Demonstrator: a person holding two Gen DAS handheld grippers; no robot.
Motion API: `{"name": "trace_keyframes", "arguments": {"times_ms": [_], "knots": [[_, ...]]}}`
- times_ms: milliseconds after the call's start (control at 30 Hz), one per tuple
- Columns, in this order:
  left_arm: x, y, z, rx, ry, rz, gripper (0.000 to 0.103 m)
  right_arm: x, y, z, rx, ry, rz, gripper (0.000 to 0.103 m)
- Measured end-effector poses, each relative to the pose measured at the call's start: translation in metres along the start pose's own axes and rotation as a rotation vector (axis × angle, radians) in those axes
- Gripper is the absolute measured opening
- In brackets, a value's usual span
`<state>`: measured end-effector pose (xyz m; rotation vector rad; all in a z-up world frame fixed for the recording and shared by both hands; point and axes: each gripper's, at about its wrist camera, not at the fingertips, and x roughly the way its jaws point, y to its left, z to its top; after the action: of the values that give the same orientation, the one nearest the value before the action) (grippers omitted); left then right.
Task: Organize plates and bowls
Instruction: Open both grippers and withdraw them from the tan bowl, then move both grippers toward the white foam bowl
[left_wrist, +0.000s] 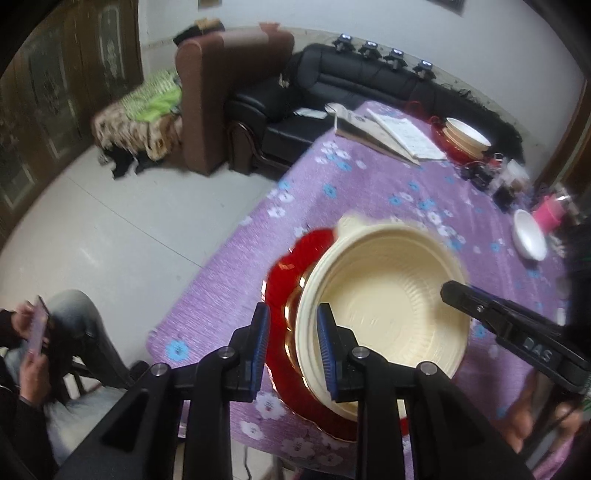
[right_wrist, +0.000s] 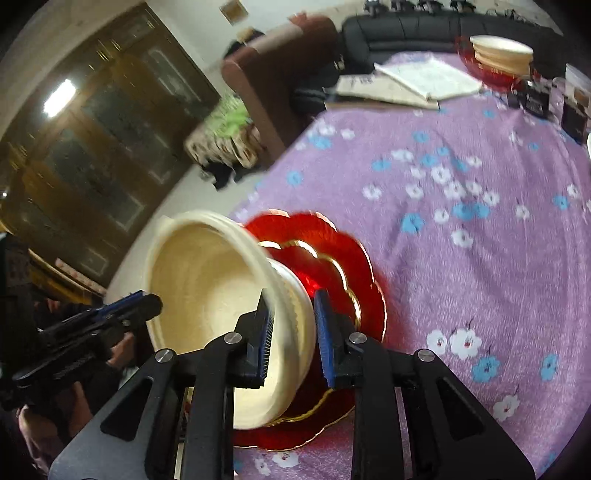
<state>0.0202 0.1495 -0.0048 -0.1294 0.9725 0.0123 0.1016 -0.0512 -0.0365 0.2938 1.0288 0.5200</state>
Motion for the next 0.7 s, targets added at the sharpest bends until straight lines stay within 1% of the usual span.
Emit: {"name": "trace_keyframes", "arguments": {"times_ms": [33, 100, 267, 333, 400, 467, 533, 600, 700], "knots": [[-0.001, 0.0, 0.001, -0.005, 0.001, -0.009, 0.026, 0.001, 0.003, 0.0, -0.017, 0.006, -0.001, 0.038], [-0.001, 0.001, 0.002, -0.013, 0.004, -0.014, 0.026, 0.003, 0.002, -0.001, -0.018, 0.021, -0.017, 0.038], [-0.005, 0.0, 0.002, -0.035, -0.001, -0.016, 0.026, -0.018, -0.018, 0.003, 0.061, -0.067, 0.01, 0.038], [-0.009, -0.009, 0.003, -0.017, -0.012, -0.023, 0.026, -0.03, -0.03, 0.004, 0.09, -0.102, 0.011, 0.038], [-0.011, -0.026, 0.002, 0.018, -0.016, -0.032, 0.026, -0.04, -0.04, 0.003, 0.107, -0.124, -0.001, 0.038], [-0.012, -0.052, -0.001, 0.083, -0.016, -0.054, 0.033, -0.048, -0.052, 0.002, 0.129, -0.139, -0.016, 0.038], [-0.011, -0.083, -0.008, 0.161, -0.006, -0.087, 0.046, -0.057, -0.068, -0.001, 0.158, -0.152, -0.028, 0.038], [-0.01, -0.114, -0.014, 0.224, 0.003, -0.119, 0.052, -0.07, -0.087, -0.007, 0.188, -0.166, -0.049, 0.038], [-0.002, -0.165, -0.028, 0.33, 0.046, -0.182, 0.054, -0.1, -0.112, -0.02, 0.217, -0.211, -0.093, 0.038]]}}
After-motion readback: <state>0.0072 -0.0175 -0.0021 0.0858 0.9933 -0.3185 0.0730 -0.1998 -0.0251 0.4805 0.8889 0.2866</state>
